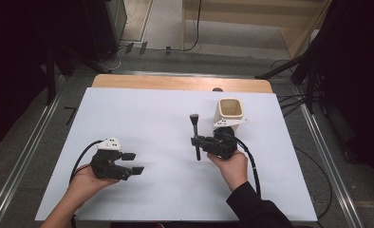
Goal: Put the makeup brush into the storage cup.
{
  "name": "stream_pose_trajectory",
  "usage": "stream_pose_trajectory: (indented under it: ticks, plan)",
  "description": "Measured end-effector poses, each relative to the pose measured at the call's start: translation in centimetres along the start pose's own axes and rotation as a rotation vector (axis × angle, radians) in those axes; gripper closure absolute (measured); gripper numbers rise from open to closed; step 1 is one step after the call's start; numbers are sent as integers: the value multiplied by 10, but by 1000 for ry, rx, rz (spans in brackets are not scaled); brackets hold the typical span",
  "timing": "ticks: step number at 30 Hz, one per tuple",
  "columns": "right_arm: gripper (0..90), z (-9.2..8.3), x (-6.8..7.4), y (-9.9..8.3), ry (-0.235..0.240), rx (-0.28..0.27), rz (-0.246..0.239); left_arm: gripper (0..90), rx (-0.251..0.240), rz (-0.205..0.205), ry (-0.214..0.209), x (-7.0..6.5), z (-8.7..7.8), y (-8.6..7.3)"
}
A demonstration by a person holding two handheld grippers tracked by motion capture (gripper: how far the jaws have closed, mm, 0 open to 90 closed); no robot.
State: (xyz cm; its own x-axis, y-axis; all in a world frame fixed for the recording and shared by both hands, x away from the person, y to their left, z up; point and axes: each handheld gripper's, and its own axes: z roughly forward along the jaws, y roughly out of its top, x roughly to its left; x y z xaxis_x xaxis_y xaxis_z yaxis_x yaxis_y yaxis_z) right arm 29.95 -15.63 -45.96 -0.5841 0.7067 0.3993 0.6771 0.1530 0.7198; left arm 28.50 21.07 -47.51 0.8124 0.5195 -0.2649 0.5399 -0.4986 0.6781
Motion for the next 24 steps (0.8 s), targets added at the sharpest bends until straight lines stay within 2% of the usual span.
stream_pose_trajectory:
  ticks: [24]
  plan:
    - [794,-20,-15,21,-59,-26,3,325,-1,11,1,-2,0,2]
